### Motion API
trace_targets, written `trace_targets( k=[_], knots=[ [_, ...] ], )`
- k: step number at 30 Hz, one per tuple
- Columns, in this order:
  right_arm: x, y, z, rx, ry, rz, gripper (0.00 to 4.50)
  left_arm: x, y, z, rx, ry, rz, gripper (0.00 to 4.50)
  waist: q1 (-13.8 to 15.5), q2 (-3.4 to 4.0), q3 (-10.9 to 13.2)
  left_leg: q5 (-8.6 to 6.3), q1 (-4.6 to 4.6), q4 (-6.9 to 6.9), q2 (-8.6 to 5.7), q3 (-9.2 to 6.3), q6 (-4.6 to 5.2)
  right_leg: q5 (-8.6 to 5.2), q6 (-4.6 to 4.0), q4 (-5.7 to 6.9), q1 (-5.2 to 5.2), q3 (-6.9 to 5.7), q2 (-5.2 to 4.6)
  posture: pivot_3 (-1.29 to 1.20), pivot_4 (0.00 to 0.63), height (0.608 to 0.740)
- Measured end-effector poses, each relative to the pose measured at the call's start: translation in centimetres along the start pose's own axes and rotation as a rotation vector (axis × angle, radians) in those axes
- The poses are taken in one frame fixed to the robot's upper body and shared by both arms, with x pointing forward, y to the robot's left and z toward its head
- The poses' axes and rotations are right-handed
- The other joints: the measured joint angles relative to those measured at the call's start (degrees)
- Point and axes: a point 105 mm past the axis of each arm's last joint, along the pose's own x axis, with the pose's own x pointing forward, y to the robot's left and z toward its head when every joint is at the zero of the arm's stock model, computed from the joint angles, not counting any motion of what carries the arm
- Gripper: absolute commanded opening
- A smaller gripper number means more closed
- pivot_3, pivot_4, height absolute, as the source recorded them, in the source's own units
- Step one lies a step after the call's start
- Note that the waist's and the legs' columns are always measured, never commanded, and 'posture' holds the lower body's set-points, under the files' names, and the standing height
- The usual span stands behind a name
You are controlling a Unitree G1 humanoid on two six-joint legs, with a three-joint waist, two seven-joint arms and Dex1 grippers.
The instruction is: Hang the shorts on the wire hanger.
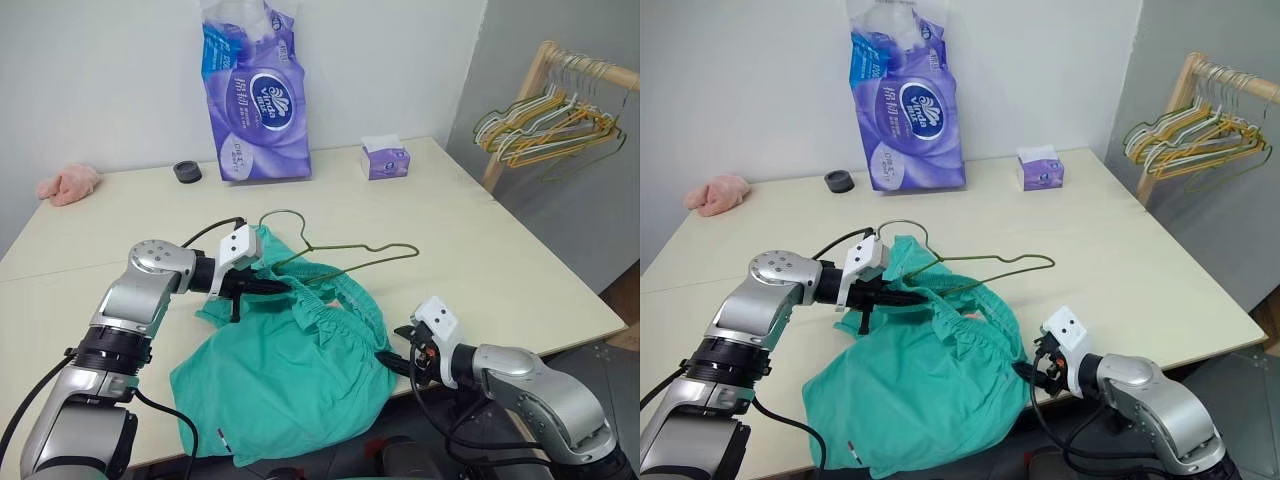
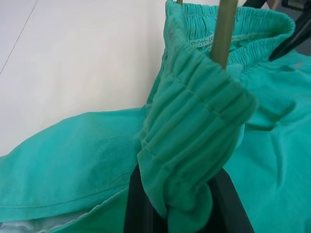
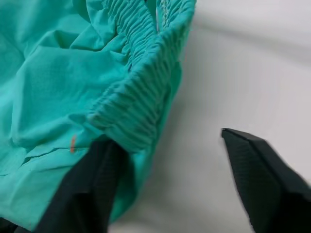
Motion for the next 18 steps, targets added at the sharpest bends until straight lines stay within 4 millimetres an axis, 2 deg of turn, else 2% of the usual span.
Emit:
trace_targets(
  k=[6, 9, 13, 18],
  knots=[
    [0.3, -0.1, 0.4, -0.003, -0.035, 0.0, 0.03, -0.3, -0.2, 0.1, 0.007, -0.002, 0.002, 0.0, 0.0, 0.0, 0.0, 0.0, 0.0, 0.0, 0.01, 0.0, 0.0, 0.0, 0.0, 0.01, 0.0, 0.0, 0.0, -0.2, 0.0, 0.74],
    [0.4, -0.9, 1.2, 0.003, -0.067, -0.018, 0.03, -0.8, -0.8, 0.0, -0.011, 0.011, -0.023, 0.0, 0.0, 0.01, 0.0, 0.0, 0.0, -0.01, 0.01, 0.01, 0.0, 0.0, 0.0, 0.02, -0.02, 0.01, 0.01, -0.2, 0.0, 0.74],
    [-1.1, -4.0, 2.0, -0.002, -0.078, -0.103, 0.03, -2.2, -2.1, -0.1, -0.044, 0.045, -0.101, 0.0, 0.0, 0.02, 0.0, 0.0, 0.01, -0.02, -0.01, 0.03, 0.01, 0.0, 0.0, 0.02, -0.01, 0.02, 0.01, -0.2, 0.0, 0.74],
    [-2.2, -5.3, 3.2, -0.005, -0.108, -0.101, 0.03, -2.9, -3.2, 0.5, -0.067, 0.052, -0.184, 0.0, 0.0, 0.02, 0.0, 0.0, 0.02, -0.02, 0.0, 0.03, 0.01, 0.0, 0.0, 0.03, 0.03, -0.01, 0.03, -0.2, 0.0, 0.74]
  ],
)
